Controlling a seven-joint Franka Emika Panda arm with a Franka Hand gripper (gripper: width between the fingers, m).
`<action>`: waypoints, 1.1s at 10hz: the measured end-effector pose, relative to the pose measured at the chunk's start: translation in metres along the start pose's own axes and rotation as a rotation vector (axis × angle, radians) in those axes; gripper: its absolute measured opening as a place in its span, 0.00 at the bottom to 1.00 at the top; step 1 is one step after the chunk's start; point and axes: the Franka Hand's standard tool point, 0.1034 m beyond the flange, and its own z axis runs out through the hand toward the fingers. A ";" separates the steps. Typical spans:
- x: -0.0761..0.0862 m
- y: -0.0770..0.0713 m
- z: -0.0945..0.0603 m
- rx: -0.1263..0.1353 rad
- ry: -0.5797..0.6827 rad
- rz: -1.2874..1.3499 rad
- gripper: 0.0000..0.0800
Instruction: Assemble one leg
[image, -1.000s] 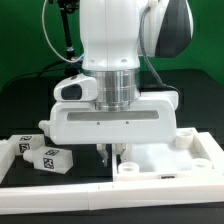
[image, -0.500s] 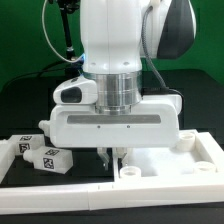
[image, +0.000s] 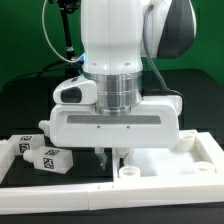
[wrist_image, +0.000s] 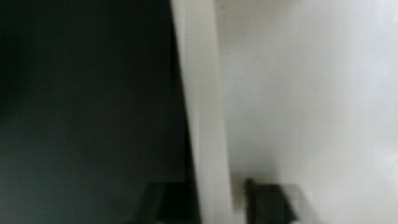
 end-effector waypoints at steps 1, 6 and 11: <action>-0.001 -0.003 -0.008 0.004 0.004 -0.016 0.55; -0.014 -0.003 -0.033 0.019 -0.004 -0.049 0.81; -0.025 0.015 -0.040 0.017 -0.020 -0.142 0.81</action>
Offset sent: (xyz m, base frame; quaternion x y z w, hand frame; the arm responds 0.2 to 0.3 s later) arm -0.0206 -0.0103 0.0377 -0.0511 -0.0303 -0.0269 0.9979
